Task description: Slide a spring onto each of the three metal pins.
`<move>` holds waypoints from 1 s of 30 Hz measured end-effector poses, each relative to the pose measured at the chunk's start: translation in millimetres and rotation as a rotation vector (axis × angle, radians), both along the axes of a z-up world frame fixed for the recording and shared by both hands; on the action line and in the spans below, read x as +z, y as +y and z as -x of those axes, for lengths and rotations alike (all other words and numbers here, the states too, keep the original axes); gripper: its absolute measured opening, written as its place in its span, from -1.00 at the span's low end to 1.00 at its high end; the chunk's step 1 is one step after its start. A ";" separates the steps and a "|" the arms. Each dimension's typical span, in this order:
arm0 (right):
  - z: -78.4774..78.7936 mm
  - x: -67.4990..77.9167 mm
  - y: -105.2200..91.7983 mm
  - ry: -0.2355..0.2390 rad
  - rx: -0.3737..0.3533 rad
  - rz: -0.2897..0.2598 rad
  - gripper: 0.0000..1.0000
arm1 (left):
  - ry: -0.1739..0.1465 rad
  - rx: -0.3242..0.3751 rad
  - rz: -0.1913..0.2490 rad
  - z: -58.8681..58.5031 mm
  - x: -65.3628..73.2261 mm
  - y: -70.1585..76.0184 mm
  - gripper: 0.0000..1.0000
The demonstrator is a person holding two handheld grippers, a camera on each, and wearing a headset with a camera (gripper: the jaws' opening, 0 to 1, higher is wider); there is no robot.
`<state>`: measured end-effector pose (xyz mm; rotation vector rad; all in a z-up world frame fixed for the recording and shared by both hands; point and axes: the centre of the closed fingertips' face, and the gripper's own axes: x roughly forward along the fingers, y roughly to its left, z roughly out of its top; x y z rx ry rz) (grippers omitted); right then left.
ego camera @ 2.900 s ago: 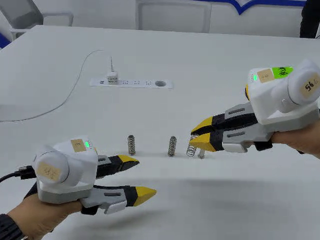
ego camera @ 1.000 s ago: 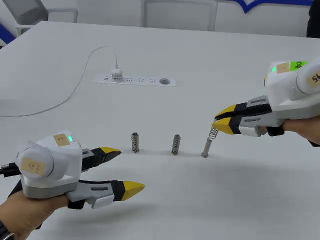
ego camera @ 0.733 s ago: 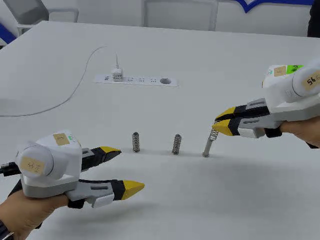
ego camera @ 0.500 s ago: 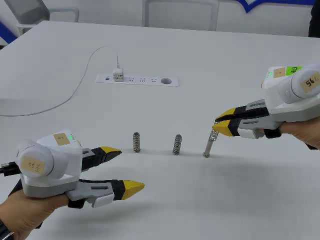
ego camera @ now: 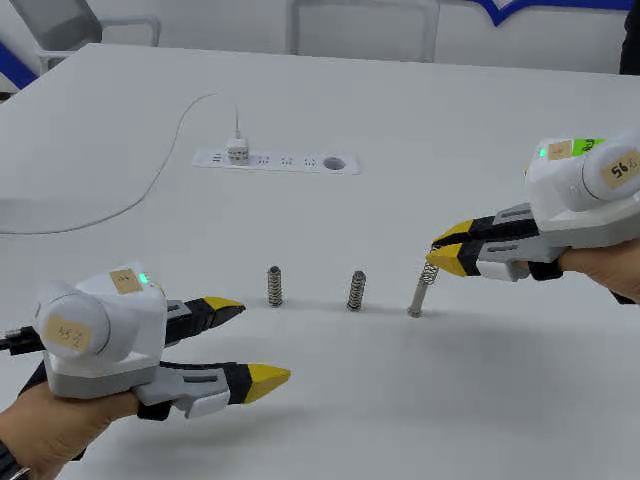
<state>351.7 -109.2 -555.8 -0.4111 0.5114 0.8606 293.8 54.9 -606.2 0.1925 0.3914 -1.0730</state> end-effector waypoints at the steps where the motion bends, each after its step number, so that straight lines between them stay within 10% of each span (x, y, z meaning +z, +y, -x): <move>1: 0.0 0.0 0.1 0.000 0.000 0.000 -0.77 | 0.000 -0.001 -0.001 0.2 0.0 0.0 0.16; 30: 0.1 2.0 0.7 0.004 0.000 -0.008 -0.77 | 0.000 -0.002 -0.006 0.4 -0.3 0.9 0.13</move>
